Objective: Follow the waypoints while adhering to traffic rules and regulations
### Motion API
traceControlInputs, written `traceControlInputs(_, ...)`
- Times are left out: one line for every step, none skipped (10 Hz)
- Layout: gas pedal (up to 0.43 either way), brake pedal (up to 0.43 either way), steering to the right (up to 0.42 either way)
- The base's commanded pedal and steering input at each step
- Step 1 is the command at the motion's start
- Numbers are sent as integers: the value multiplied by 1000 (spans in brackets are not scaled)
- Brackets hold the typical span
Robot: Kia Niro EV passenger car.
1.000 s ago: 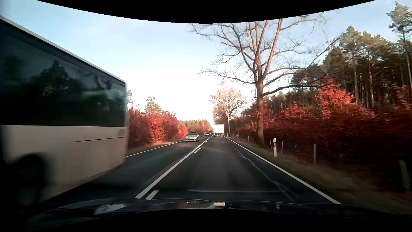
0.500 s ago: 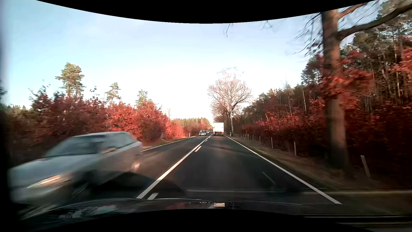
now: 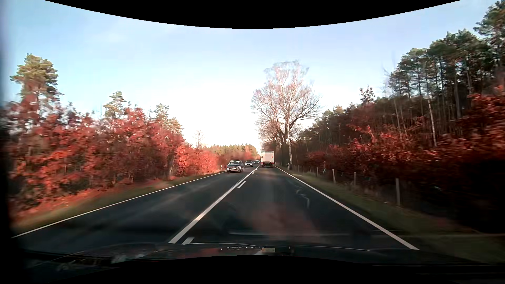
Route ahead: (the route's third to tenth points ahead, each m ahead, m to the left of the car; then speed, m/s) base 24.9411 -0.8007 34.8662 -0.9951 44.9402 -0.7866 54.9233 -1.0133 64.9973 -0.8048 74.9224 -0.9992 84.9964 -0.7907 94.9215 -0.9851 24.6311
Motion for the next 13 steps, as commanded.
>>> traceControlInputs(209, 0, -1)
traceControlInputs(209, 0, -1)
traceControlInputs(197, 0, -1)
traceControlInputs(197, 0, -1)
traceControlInputs(197, 0, -1)
traceControlInputs(197, 0, -1)
traceControlInputs(197, 0, 0)
traceControlInputs(197, 0, 0)
traceControlInputs(197, 0, 0)
traceControlInputs(197, 0, 0)
traceControlInputs(197, 0, 0)
traceControlInputs(197, 0, 0)
traceControlInputs(197, 0, 0)
